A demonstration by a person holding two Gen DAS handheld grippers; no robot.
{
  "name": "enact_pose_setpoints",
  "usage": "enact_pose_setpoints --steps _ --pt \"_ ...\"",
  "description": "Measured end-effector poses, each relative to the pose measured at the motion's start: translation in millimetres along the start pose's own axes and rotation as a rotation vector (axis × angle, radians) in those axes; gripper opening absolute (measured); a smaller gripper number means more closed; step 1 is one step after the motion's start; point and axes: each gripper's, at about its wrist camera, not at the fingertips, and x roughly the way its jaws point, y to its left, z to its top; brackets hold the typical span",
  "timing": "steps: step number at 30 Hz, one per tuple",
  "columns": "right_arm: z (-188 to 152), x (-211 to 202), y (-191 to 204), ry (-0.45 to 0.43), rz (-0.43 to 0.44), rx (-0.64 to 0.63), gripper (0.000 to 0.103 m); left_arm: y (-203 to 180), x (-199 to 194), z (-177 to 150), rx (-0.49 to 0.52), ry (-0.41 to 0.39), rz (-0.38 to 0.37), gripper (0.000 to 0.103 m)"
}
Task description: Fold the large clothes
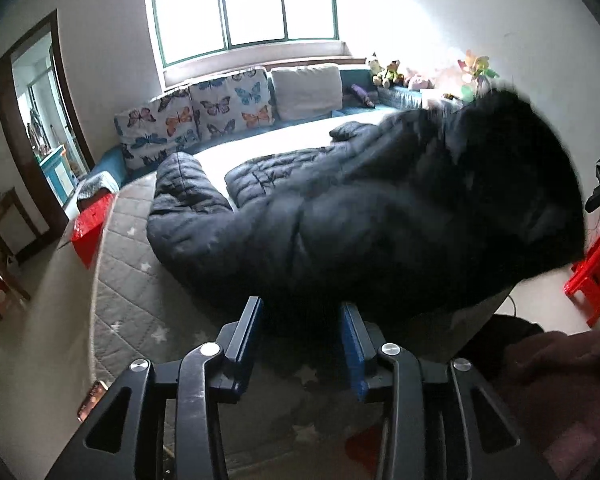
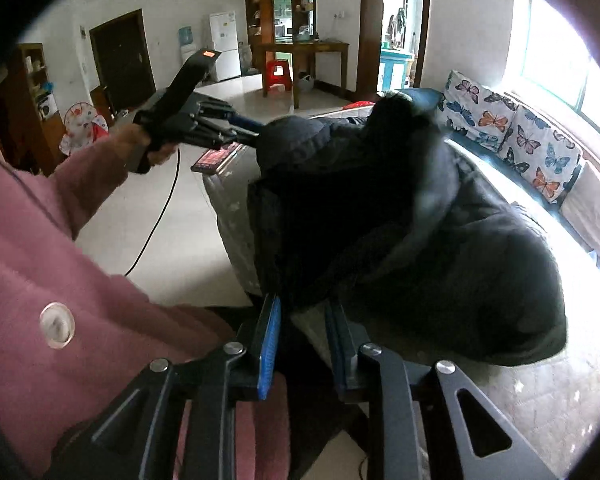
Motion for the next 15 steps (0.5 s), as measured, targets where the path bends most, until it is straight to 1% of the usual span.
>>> enact_pose_setpoints --steps 1,2,3,4,5,6,8,11,13,14,15 --pt "2 -6 -4 -0.009 -0.002 0.005 0.026 2 -6 4 -0.002 -0.015 0.005 0.049" --pt "2 -14 -8 -0.023 -0.012 0.012 0.03 4 -12 10 -0.002 -0.035 0.012 0.056" --pt "4 -19 -13 -0.036 -0.034 0.017 0.034 3 -20 15 -0.003 -0.063 0.012 0.059" --pt "7 -21 -18 -0.052 -0.072 0.023 0.046 3 -23 19 -0.004 -0.083 0.007 0.062" --pt "11 -23 -24 -0.075 -0.111 0.036 0.058 2 -27 25 -0.009 -0.1 -0.002 0.063" --pt "12 -25 -25 -0.096 -0.132 0.052 0.062 0 -29 32 -0.015 -0.113 -0.023 0.063" --pt "21 -22 -42 -0.119 -0.166 0.1 0.064 -4 -26 45 -0.021 -0.122 -0.062 0.063" --pt "31 2 -77 -0.092 -0.23 0.182 0.064 -17 -9 73 -0.015 -0.111 -0.1 0.063" --pt "34 29 -107 -0.047 -0.274 0.239 0.064 -23 17 85 -0.027 -0.073 -0.137 0.063" --pt "34 40 -116 -0.027 -0.282 0.257 0.064 -30 29 90 -0.031 -0.049 -0.147 0.063" --pt "34 53 -128 -0.005 -0.292 0.28 0.064 -33 51 93 -0.031 -0.005 -0.155 0.063"
